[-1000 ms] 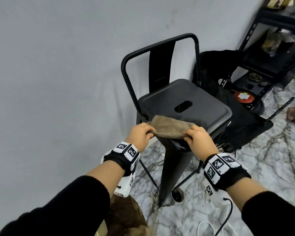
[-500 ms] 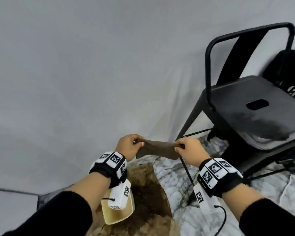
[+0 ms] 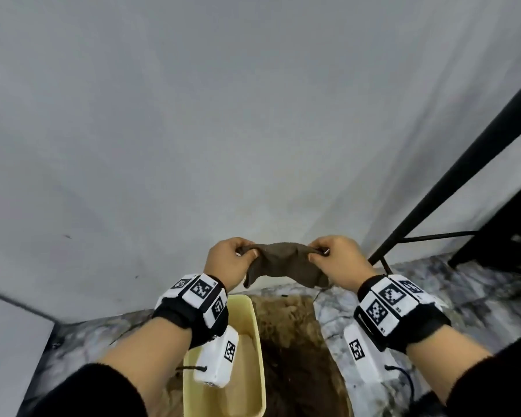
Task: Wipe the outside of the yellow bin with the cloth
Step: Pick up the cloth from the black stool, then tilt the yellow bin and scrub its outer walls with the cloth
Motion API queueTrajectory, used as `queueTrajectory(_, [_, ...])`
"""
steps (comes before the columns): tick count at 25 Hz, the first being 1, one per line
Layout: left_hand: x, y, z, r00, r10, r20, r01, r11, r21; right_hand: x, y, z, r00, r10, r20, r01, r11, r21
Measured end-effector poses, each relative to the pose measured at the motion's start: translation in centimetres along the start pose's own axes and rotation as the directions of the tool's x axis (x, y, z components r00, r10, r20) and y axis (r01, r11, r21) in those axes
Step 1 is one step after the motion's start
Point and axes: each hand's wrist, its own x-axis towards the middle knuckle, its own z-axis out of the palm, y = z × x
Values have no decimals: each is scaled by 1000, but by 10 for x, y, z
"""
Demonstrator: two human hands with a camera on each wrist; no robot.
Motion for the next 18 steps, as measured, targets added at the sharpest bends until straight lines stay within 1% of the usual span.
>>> queueTrajectory(2, [6,-32,26,1000,12,-9,-12,999,-33,14,27,33,999,-27,-34,28,999,24])
queueTrajectory(5, [9,-62,59,998,64,-13,-65,994,-85,27,59,74,991,-67,-116,75,995,70])
queueTrajectory(7, [5,-71,75,994,98,-50,-104,986,-129,28,71,93,984,-77,-163,104,982,159])
queueTrajectory(8, [3,-72,79,993,95,-74,-107,980,-168,29,72,98,982,-66,-179,105,970,220])
queueTrajectory(11, [-28,-81,85,986,94,-139,-134,939,-318,3,76,114,969,-77,-234,155,929,336])
queueTrajectory(13, [-56,-80,82,983,79,-164,-136,918,-374,-23,66,119,972,-96,-213,175,903,393])
queueTrajectory(15, [-86,-80,78,982,57,-180,-129,899,-419,-51,55,126,977,-113,-179,181,887,424])
queueTrajectory(18, [-118,-80,73,985,30,-171,-118,834,-539,-80,44,139,965,-132,-226,231,835,499])
